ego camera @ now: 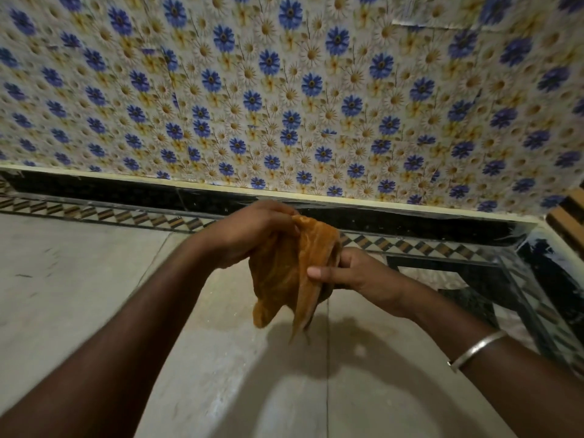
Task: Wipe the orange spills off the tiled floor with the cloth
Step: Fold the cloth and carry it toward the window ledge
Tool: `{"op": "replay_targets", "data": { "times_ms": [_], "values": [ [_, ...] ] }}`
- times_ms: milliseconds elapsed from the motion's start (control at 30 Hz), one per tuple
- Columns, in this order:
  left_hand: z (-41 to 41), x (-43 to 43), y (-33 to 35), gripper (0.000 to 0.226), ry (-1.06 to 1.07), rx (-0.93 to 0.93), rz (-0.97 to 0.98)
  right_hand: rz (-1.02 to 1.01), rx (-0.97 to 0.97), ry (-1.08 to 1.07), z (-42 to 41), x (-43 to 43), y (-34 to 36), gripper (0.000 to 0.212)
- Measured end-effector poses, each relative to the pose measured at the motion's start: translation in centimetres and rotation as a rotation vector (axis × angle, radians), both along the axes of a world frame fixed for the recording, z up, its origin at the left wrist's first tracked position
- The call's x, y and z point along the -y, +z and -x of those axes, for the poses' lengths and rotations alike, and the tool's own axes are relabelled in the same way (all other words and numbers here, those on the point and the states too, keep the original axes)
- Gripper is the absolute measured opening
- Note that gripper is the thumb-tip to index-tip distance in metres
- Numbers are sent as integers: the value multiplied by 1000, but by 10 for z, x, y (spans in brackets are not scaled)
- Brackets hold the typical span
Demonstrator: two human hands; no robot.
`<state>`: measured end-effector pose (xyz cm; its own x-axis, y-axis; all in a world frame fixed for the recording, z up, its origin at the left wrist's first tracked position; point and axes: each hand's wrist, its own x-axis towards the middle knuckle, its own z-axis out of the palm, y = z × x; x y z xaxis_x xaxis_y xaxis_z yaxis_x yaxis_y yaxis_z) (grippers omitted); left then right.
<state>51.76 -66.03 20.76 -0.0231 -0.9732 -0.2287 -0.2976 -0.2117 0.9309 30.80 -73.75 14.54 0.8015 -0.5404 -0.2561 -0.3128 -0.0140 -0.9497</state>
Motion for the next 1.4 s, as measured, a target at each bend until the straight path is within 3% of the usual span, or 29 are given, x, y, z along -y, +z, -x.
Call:
{"op": "replay_targets", "data": {
  "times_ms": [67,167,233,333,467,533,633,767,933,1067,1133,1200,1400],
  "values": [
    [-6,2,-2,30,81,-108,-21,-77,64,-71,-3,-4,-1,33],
    [-19,-4,-26,72,224,-415,-100,-219,193,-233,-7,-8,0,28],
    [-20,-14,-51,79,245,-489,-151,-316,266,-348,-8,-6,1,28],
    [-8,-25,-78,58,205,-429,-142,-451,348,-458,-7,-3,1,33],
    [8,-19,-75,32,329,-447,-41,-456,316,-364,1,-4,-8,43],
    [11,-15,-66,24,327,-366,-10,-442,295,-376,2,-4,-13,48],
    [11,-11,-61,9,315,-236,50,-459,346,-453,5,0,-16,38],
    [9,-8,-71,17,439,-162,58,-422,401,-483,6,3,-14,35],
    [36,-8,-69,49,599,141,285,-118,246,-391,-1,-5,-11,25],
    [61,-4,-51,56,481,58,295,37,264,-328,-7,-11,-9,30],
    [64,-2,-51,38,461,115,328,90,284,-344,-8,-10,-8,27],
    [60,-2,-53,14,458,47,368,117,290,-360,-7,-7,-7,21],
    [43,-7,-52,17,518,-167,312,-45,331,-474,-1,-3,-3,24]
  ]
}}
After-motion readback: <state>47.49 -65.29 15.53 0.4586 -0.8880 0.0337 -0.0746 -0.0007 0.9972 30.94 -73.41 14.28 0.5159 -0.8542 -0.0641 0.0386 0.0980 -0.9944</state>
